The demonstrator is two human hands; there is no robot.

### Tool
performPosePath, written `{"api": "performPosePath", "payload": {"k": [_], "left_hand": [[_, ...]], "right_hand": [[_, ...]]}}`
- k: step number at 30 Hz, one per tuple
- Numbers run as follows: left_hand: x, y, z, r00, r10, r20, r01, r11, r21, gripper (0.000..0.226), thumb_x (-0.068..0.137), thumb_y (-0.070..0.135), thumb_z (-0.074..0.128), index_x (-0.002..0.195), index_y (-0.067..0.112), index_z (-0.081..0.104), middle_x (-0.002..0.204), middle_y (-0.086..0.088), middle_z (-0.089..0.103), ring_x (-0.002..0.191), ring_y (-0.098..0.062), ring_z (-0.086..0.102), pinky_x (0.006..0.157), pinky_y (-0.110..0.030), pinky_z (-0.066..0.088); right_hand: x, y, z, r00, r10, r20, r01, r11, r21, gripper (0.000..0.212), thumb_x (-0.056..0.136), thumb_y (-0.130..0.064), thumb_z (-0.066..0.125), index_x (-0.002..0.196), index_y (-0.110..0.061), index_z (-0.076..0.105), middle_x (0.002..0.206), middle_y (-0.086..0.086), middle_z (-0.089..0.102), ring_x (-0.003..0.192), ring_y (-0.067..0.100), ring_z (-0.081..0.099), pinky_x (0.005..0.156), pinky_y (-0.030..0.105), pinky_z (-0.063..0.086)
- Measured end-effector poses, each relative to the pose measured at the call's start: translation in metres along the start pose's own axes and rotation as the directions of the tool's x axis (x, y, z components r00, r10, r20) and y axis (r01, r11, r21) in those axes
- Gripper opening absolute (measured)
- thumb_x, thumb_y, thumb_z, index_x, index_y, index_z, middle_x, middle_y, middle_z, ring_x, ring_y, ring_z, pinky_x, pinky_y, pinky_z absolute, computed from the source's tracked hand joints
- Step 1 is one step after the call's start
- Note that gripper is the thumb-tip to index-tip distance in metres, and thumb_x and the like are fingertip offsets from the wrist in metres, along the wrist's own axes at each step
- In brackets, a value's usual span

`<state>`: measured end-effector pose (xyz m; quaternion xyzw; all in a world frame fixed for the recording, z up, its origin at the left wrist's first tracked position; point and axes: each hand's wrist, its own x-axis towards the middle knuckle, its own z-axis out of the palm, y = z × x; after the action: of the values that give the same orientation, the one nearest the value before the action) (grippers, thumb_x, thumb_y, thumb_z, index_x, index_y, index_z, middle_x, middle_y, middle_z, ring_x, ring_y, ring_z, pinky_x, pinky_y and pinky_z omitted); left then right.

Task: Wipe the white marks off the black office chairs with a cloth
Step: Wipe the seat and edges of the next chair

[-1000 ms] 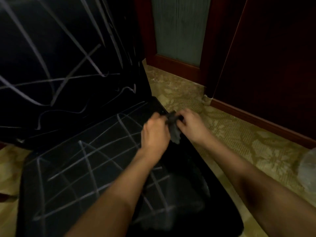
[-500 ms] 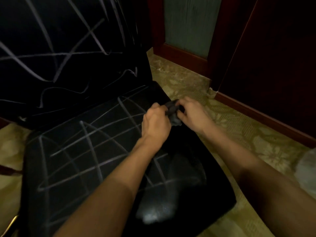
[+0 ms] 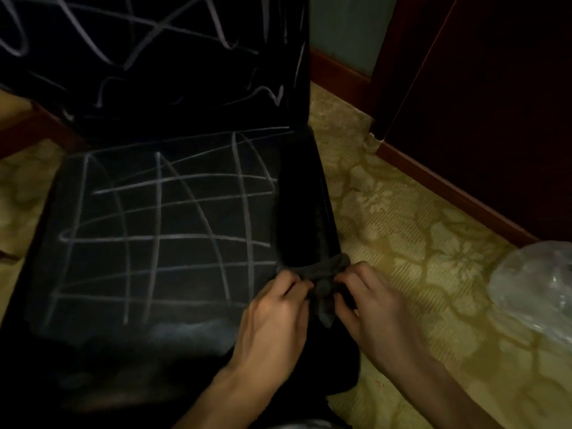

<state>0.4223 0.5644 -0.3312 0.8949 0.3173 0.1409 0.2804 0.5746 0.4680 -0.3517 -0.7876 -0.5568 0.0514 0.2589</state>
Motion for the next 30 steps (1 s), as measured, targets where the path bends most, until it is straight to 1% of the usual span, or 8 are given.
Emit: {"api": "performPosePath", "payload": {"k": [4,7,10,12,15,18,22,30], "left_hand": [[-0.015,0.0,0.0,0.999,-0.042,-0.002,0.042,0.999,0.004,0.026,0.093,0.027,0.05,0.11,0.02,0.069,0.106,0.005,0.06,0.085,-0.018,0.067,0.064,-0.033,0.059],[-0.013,0.003,-0.001,0.996,-0.085,-0.02,0.085,0.996,-0.012,0.027,0.091,0.025,0.049,0.107,0.018,0.07,0.103,0.003,0.061,0.083,-0.018,0.066,0.062,-0.034,0.059],[-0.034,0.003,-0.004,0.996,-0.09,-0.019,0.09,0.996,-0.005,0.029,0.091,0.025,0.046,0.104,0.017,0.071,0.1,0.004,0.06,0.081,-0.015,0.065,0.065,-0.028,0.056],[-0.059,0.002,-0.005,0.995,-0.099,-0.01,0.099,0.995,-0.013,0.026,0.089,0.025,0.047,0.101,0.019,0.07,0.096,0.006,0.058,0.078,-0.013,0.063,0.064,-0.025,0.054],[-0.079,-0.002,-0.005,0.99,-0.134,-0.044,0.132,0.99,-0.052,0.021,0.088,0.024,0.051,0.101,0.022,0.067,0.095,0.008,0.056,0.076,-0.014,0.063,0.062,-0.03,0.056],[-0.069,-0.007,-0.011,0.976,-0.194,-0.1,0.191,0.981,-0.037,0.019,0.087,0.023,0.057,0.103,0.022,0.067,0.096,0.008,0.055,0.074,-0.016,0.064,0.061,-0.033,0.057],[-0.034,-0.018,-0.023,0.94,-0.287,-0.183,0.291,0.957,-0.006,0.023,0.082,0.006,0.071,0.104,0.015,0.071,0.097,-0.001,0.059,0.073,-0.025,0.066,0.062,-0.041,0.058],[-0.065,-0.006,-0.02,0.981,-0.183,-0.063,0.181,0.983,-0.029,0.025,0.079,0.004,0.074,0.098,0.019,0.069,0.095,0.006,0.056,0.073,-0.013,0.063,0.062,-0.03,0.056]], "right_hand": [[-0.004,-0.006,0.006,1.0,-0.019,-0.019,0.019,0.999,0.025,0.018,0.084,-0.019,0.059,0.098,-0.009,0.064,0.097,0.003,0.058,0.082,0.022,0.059,0.063,0.032,0.054],[-0.003,-0.009,0.005,1.0,-0.017,-0.006,0.017,1.0,0.004,0.023,0.086,-0.024,0.052,0.097,-0.009,0.065,0.097,0.003,0.059,0.082,0.022,0.059,0.063,0.031,0.051],[-0.017,-0.014,0.0,0.994,-0.094,0.052,0.094,0.996,-0.008,0.025,0.087,-0.026,0.051,0.099,-0.009,0.066,0.1,0.002,0.058,0.086,0.02,0.057,0.069,0.026,0.048],[-0.032,-0.021,0.001,0.983,-0.176,0.058,0.177,0.984,-0.008,0.023,0.087,-0.023,0.053,0.098,-0.009,0.067,0.102,0.002,0.058,0.088,0.02,0.056,0.074,0.024,0.045],[-0.039,-0.032,0.004,0.962,-0.262,0.074,0.264,0.964,-0.028,0.021,0.087,-0.022,0.053,0.094,-0.009,0.068,0.098,0.003,0.06,0.084,0.02,0.054,0.073,0.026,0.045],[-0.02,-0.039,0.011,0.963,-0.259,0.081,0.259,0.966,0.004,0.018,0.089,-0.019,0.054,0.095,-0.008,0.066,0.1,0.005,0.06,0.082,0.023,0.055,0.071,0.033,0.05],[0.017,-0.049,0.026,0.981,-0.186,0.052,0.188,0.981,-0.045,0.019,0.088,-0.023,0.053,0.095,-0.01,0.065,0.1,0.005,0.059,0.085,0.024,0.056,0.07,0.037,0.052],[-0.018,-0.046,0.013,0.967,-0.226,0.118,0.238,0.967,-0.095,0.018,0.082,-0.026,0.051,0.086,-0.013,0.063,0.095,0.003,0.059,0.08,0.022,0.053,0.065,0.036,0.051]]}}
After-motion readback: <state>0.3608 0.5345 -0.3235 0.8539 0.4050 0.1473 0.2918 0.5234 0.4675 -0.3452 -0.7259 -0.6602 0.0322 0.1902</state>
